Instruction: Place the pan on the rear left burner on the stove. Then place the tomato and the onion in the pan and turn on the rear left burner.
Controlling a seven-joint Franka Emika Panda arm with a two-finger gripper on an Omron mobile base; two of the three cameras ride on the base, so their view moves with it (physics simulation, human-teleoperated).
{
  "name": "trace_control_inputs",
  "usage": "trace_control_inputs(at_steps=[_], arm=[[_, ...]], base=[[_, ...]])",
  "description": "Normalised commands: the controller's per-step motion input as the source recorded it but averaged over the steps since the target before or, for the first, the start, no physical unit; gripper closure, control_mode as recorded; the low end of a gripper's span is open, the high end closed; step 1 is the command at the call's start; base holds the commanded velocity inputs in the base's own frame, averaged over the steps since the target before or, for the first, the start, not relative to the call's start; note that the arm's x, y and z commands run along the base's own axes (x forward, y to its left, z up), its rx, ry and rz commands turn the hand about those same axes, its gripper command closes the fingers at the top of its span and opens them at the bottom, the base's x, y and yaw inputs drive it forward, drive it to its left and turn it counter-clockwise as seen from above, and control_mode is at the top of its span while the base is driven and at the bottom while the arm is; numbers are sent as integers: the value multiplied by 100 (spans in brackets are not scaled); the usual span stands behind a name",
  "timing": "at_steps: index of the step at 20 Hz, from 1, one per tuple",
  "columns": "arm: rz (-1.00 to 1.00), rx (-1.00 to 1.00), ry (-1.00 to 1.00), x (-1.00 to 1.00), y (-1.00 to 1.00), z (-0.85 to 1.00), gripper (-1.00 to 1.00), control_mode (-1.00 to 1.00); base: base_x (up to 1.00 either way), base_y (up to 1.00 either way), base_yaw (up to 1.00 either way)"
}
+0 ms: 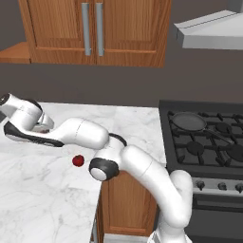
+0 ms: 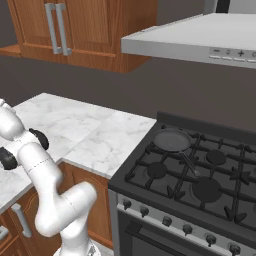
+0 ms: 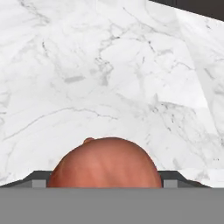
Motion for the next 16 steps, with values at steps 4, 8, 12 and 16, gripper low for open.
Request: trace_control_inputs(at_steps=[4,8,12,16], arm=[[-28,0,-30,-18,-100,44,100,-100],[-16,0,-38,-34,-100,0,100,-100],[-1,0,-39,-50,-100,-35,100,-100],[0,0,-40,-76,-100,-39,100,-100]], base=[[0,0,0],[0,0,0],[0,0,0],[0,0,0]])
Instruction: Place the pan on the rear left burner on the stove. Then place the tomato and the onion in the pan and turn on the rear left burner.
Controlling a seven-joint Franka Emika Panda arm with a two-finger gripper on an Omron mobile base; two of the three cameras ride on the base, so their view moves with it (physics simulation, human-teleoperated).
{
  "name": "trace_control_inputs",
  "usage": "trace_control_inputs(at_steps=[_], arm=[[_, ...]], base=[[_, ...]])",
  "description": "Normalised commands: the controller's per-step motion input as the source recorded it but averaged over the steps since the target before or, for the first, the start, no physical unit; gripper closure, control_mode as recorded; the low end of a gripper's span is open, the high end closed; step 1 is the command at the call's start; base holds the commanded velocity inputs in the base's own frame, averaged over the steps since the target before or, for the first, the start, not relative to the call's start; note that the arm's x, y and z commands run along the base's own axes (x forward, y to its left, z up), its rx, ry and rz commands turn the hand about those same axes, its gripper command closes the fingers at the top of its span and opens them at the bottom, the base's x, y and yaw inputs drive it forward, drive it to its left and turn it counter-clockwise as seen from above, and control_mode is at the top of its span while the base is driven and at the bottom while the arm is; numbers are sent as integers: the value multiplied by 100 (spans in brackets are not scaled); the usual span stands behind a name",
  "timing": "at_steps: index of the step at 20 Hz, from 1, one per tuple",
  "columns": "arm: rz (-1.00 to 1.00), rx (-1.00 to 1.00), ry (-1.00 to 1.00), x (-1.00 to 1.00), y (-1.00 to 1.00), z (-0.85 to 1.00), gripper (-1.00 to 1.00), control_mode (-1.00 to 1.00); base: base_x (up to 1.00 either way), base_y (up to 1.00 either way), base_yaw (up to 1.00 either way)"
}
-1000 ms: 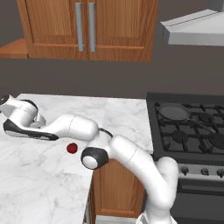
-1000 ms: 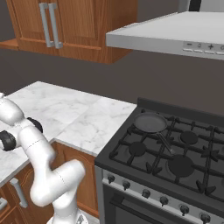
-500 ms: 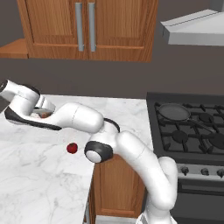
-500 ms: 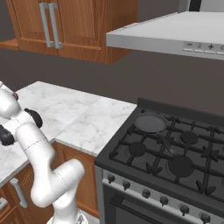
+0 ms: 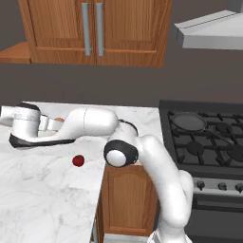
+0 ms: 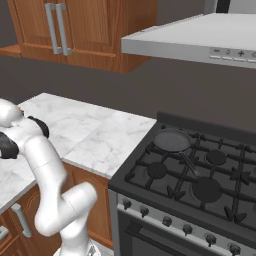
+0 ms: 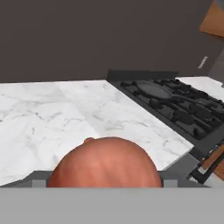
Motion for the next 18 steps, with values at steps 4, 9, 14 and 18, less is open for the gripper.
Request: trace_control_inputs(at_steps=[4,9,14,18], arm=[[2,0,-41,-88,-100,-42,100,-100],[0,12,-55,-51,-100,16,100,-100],[0,35,-50,-7,-100,49,100,-100],[4,51,-28,0,-100,29,100,-100]], base=[[0,0,0],[0,0,0],[0,0,0],[0,0,0]])
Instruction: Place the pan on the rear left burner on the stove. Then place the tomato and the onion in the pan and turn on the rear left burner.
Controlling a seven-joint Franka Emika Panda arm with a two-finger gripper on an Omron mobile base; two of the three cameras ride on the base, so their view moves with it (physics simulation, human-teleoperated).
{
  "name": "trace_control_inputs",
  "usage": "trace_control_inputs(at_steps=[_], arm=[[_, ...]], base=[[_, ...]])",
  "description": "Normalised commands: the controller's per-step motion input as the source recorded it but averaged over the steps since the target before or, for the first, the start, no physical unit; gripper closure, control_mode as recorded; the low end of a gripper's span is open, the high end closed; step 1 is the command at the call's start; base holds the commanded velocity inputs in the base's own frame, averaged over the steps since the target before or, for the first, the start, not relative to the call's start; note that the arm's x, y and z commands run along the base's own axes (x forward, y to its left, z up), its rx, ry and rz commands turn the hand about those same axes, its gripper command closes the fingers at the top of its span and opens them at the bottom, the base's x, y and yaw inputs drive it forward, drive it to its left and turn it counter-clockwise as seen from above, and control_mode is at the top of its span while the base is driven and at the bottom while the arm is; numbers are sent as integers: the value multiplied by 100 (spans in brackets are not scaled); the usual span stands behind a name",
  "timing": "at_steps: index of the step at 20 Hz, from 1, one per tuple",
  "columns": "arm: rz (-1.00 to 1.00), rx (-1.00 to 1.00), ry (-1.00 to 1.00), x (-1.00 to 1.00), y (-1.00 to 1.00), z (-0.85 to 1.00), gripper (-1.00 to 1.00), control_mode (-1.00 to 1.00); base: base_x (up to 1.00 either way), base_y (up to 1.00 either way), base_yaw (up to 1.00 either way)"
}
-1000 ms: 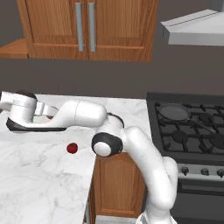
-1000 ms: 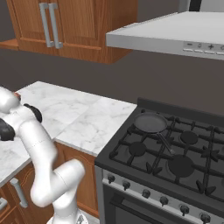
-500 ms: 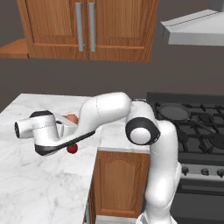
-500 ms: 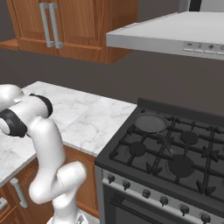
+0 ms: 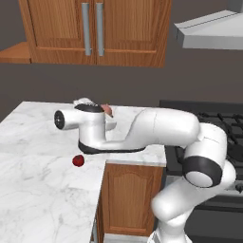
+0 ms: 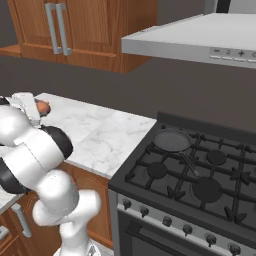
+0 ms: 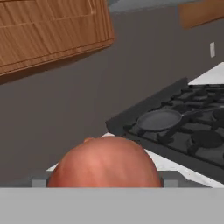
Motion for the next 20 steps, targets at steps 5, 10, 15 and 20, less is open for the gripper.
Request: trace_control_inputs(at_steps=[5,10,15,20], arm=[[3,48,-8,0,-100,2,100,-100],[-10,16,0,1,-98,0,100,-100],[-14,0,2,4,-84,0,100,-100],[-16,-2,10,14,-83,0,100,-100]], base=[[0,0,0],[0,0,0],[0,0,0],[0,0,0]])
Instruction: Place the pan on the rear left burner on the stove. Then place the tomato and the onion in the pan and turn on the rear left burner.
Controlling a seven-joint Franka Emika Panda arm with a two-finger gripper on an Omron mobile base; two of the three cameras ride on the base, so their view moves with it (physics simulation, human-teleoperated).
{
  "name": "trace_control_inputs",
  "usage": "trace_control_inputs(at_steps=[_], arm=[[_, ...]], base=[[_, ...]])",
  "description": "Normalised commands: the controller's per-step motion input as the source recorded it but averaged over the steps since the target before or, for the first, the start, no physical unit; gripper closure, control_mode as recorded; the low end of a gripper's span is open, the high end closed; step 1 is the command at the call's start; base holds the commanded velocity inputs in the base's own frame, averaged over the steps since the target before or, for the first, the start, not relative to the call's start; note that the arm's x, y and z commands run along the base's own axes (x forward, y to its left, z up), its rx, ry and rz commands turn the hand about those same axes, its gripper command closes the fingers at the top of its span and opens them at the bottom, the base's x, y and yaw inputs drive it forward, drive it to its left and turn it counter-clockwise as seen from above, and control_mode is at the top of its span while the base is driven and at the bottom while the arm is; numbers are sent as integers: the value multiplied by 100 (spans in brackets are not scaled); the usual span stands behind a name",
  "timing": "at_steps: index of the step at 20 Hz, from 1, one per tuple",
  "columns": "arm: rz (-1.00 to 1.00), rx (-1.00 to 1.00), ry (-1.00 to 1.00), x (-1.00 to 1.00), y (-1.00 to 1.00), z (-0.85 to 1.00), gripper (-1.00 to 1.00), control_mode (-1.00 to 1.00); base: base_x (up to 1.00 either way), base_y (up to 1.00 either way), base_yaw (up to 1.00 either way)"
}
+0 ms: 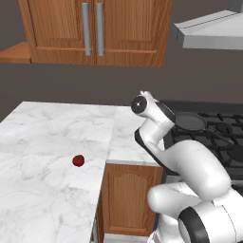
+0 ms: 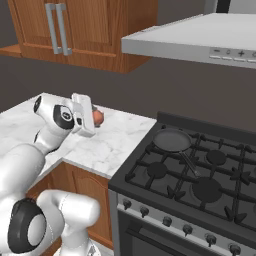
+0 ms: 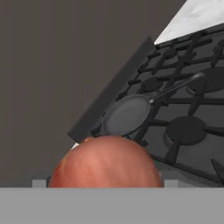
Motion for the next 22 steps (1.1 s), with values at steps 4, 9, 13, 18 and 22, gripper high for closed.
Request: trace_control_inputs(at_steps=[4,9,13,18,22], arm=[[-13,0,21,30,-92,0,100,-100],[-11,0,21,47,-78,0,100,-100],[-1,1,13,52,-75,-1,100,-100],[2,1,11,50,-78,-17,100,-100],[11,1,14,42,-61,-33,100,-100]], base=[[0,0,0],[0,0,0],[0,0,0],[0,0,0],[0,0,0]])
